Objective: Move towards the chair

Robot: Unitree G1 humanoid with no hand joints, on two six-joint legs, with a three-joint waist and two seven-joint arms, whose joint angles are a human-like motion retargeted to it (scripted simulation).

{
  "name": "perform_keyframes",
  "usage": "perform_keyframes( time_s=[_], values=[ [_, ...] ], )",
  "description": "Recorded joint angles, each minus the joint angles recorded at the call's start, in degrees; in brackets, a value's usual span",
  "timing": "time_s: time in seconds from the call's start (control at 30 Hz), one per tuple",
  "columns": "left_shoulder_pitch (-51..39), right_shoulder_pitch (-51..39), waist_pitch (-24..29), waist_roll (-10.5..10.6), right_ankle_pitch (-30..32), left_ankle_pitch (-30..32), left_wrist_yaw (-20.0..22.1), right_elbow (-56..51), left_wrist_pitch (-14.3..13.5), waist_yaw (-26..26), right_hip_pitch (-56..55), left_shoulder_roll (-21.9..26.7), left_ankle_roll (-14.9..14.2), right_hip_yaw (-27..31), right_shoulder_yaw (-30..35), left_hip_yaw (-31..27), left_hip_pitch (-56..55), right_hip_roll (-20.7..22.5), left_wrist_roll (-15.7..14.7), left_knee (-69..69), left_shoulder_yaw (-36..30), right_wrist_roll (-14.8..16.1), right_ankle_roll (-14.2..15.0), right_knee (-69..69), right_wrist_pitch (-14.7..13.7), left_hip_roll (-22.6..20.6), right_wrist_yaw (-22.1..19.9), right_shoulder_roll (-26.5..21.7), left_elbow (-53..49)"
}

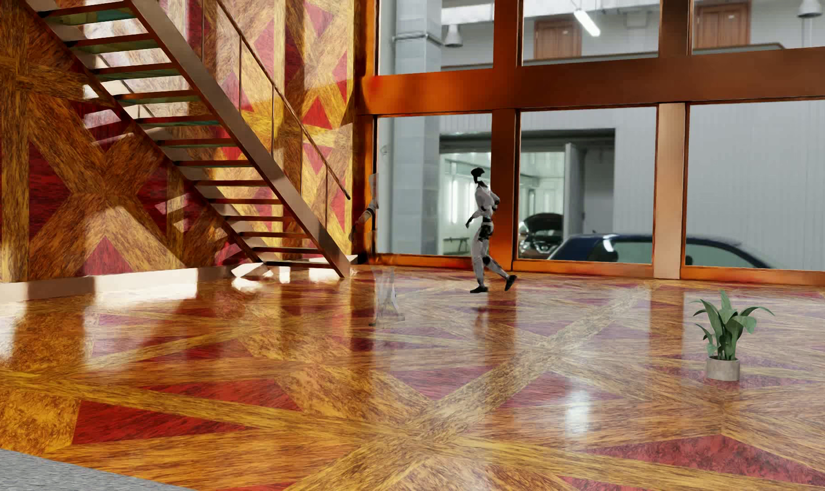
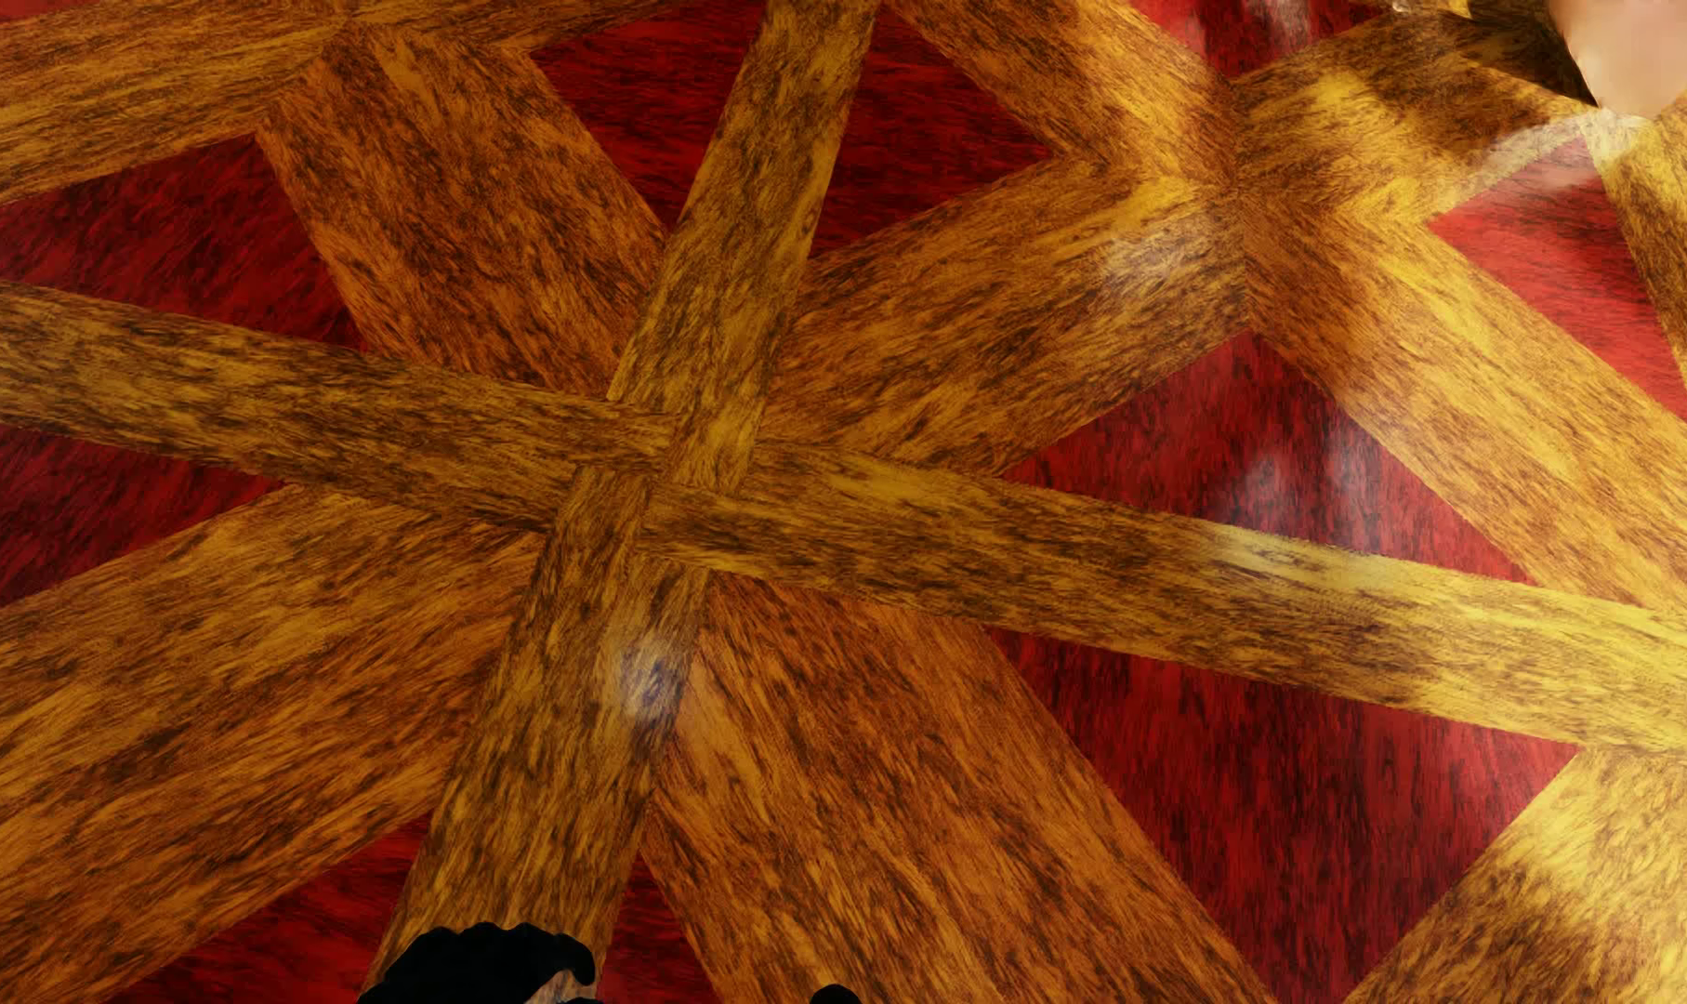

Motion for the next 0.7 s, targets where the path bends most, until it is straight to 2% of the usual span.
perform_keyframes(
  time_s=[0.03, 0.07, 0.1, 0.13, 0.17, 0.2, 0.23, 0.27, 0.3, 0.33, 0.37, 0.4, 0.43, 0.47, 0.5, 0.53, 0.57, 0.6, 0.63, 0.67, 0.7],
  values=[
    [-2.83, -0.95, 0.93, -0.68, 0.03, -3.14, -3.55, 1.23, 1.56, -0.12, -4.01, 2.52, 0.05, 6.92, -1.50, -4.43, -0.84, 3.73, 3.02, 6.02, -0.01, -4.04, -3.20, 10.64, 4.06, -1.03, -3.14, 0.34, 0.92],
    [-9.05, -1.81, 1.86, -1.26, -3.73, -5.37, -7.73, 2.86, -1.89, -0.21, -7.75, 5.09, 0.05, 10.24, -2.09, -8.42, -0.49, 3.01, 16.46, 9.82, -0.96, -8.21, -7.45, 18.76, 8.90, -2.55, -9.22, 3.18, 3.05],
    [-16.62, -2.41, 2.57, -1.83, -5.32, -5.86, -10.77, 4.39, -8.08, -0.75, -11.77, 3.70, 0.05, 10.58, -2.71, -12.83, 1.44, -2.73, 33.87, 9.80, -3.24, -7.88, -12.07, 23.74, 11.57, -5.40, -14.18, 7.68, 4.22],
    [-22.52, -1.43, 3.01, -2.48, -7.79, -5.37, -11.87, 5.09, -11.86, -1.83, -15.39, -3.70, 0.05, 9.85, -3.86, -18.61, 3.74, -8.29, 42.44, 8.19, -5.31, -2.97, -16.01, 25.20, 10.66, -8.83, -14.36, 12.02, 5.23],
    [-25.43, 0.13, 3.13, -3.04, -9.87, -4.10, -10.42, 5.05, -13.04, -3.31, -18.73, -13.71, 0.05, 8.74, -4.29, -24.94, 6.30, -10.19, 39.25, 5.65, -6.28, 2.72, -18.68, 23.94, 6.73, -11.60, -10.19, 14.69, 6.24],
    [-27.35, 1.45, 3.02, -3.32, -10.66, -2.49, -9.35, 4.52, -13.34, -4.83, -21.55, -22.15, 0.05, 7.44, -3.87, -31.46, 9.04, -9.59, 29.42, 2.65, -7.98, 5.77, -18.10, 20.33, 2.08, -13.27, -4.07, 15.71, 8.06],
    [-28.37, 2.50, 2.84, -3.30, -10.66, -1.19, -8.63, 3.23, -13.48, -6.19, -23.93, -27.99, 0.01, 6.22, -3.72, -37.34, 11.28, -7.98, 16.76, 0.35, -10.98, 6.46, -16.67, 14.43, -1.77, -14.01, 1.28, 16.06, 9.70],
    [-28.89, 3.04, 2.64, -3.01, -11.11, -0.11, -7.90, 1.43, -14.00, -7.30, -25.27, -30.97, -0.21, 5.38, -3.90, -42.30, 13.16, -5.96, 5.75, -1.29, -14.71, 6.11, -14.06, 5.56, -4.31, -13.87, 6.16, 16.33, 10.53],
    [-28.96, 2.69, 2.46, -2.50, -12.43, 0.36, -7.64, -0.34, -14.07, -8.15, -24.76, -31.52, -0.56, 6.00, -4.43, -46.60, 14.29, -2.99, -1.76, -1.34, -18.08, 5.27, -11.53, -6.24, -5.50, -13.11, 9.63, 16.53, 10.33],
    [-28.32, 1.41, 2.31, -1.75, -13.21, 0.45, -8.26, -1.29, -13.82, -8.70, -22.07, -30.36, -1.13, 8.42, -5.27, -50.32, 15.08, -0.05, -6.78, 0.32, -20.51, 4.23, -8.38, -19.98, -5.93, -12.16, 11.50, 16.62, 9.12],
    [-26.91, -0.37, 2.32, -0.95, -14.23, 0.61, -8.58, -1.14, -13.22, -8.86, -18.39, -28.19, -1.19, 9.21, -6.26, -53.01, 15.45, 1.03, -9.70, 4.01, -21.40, 2.26, -7.71, -30.64, -5.28, -11.61, 11.21, 16.46, 7.86],
    [-24.97, -2.29, 2.66, -0.10, -12.37, 1.48, -9.30, 0.16, -11.73, -8.69, -15.95, -25.35, -1.39, 9.16, -6.87, -54.78, 14.17, 1.91, -11.42, 12.38, -20.58, -0.66, -4.84, -33.19, -3.91, -11.76, 8.91, 16.33, 7.13],
    [-22.70, -4.34, 3.38, 0.94, -12.29, 6.53, -9.39, 2.50, -9.71, -8.27, -14.68, -22.40, -1.89, 7.49, -6.47, -54.54, 10.40, 2.08, -12.22, 25.56, -17.95, -5.44, -4.63, -28.91, -1.52, -12.08, 5.19, 16.00, 7.44],
    [-20.32, -6.96, 4.23, 2.11, -16.67, 14.43, -8.65, 6.10, -6.05, -7.70, -13.73, -19.98, -10.04, 3.37, -4.17, -52.15, 4.29, 0.83, -10.71, 41.21, -13.68, -13.03, -4.61, -22.99, 1.78, -12.01, 3.29, 15.21, 8.98],
    [-18.74, -10.61, 5.05, 3.05, -20.75, 22.13, -7.81, 9.80, -0.67, -7.11, -11.60, -17.86, -20.67, 0.00, -0.48, -47.10, -2.51, -0.48, 2.02, 54.26, -9.01, -21.52, -5.22, -19.02, 3.27, -8.90, 3.80, 14.21, 10.86],
    [-17.34, -14.35, 5.68, 3.67, -23.61, 21.07, -10.37, 12.32, 5.33, -6.15, -8.48, -16.69, -19.87, -2.52, 2.05, -42.87, -8.55, -1.19, 28.03, 61.70, -5.58, -28.45, -5.61, -17.57, 1.87, -4.29, 4.80, 14.40, 14.24],
    [-15.55, -17.13, 5.96, 3.93, -25.10, 17.67, -15.31, 11.97, 7.22, -5.00, -4.30, -19.57, -16.69, -4.88, 2.05, -39.19, -13.61, -1.43, 54.52, 64.37, -0.90, -30.33, -5.93, -19.03, 0.91, -0.17, 4.59, 16.58, 19.22],
    [-14.33, -19.08, 5.92, 3.91, -25.62, 16.81, -15.73, 9.30, 12.88, -3.83, 0.39, -19.64, -16.69, -7.37, 1.05, -36.30, -17.76, -1.44, 59.83, 63.24, 4.02, -27.70, -6.05, -22.22, 0.76, 2.78, 2.01, 20.74, 25.64],
    [-11.99, -19.18, 5.61, 3.54, -25.31, 17.17, -14.04, 5.38, 16.46, -2.73, 5.05, -30.04, -15.36, -9.74, -0.76, -34.09, -21.12, -1.45, 61.29, 58.50, 13.82, -21.58, -6.04, -26.66, -1.90, 4.06, -2.20, 22.18, 26.21],
    [-12.15, -19.88, 5.18, 2.94, -24.83, 16.96, -13.16, 0.84, 17.86, -1.68, 8.83, -39.45, -15.21, -11.80, -1.17, -32.50, -23.89, -1.58, 52.78, 51.26, 24.54, -13.33, -5.88, -30.64, -3.51, 4.29, -4.67, 22.79, 24.67],
    [-12.24, -21.54, 4.67, 2.27, -24.48, 16.55, -13.88, -3.22, 17.17, -0.61, 11.53, -43.37, -14.83, -13.49, 0.72, -30.41, -25.68, -1.88, 38.27, 41.73, 33.93, -5.84, -5.61, -33.33, -4.58, 4.82, -6.54, 21.79, 23.07]
  ],
)
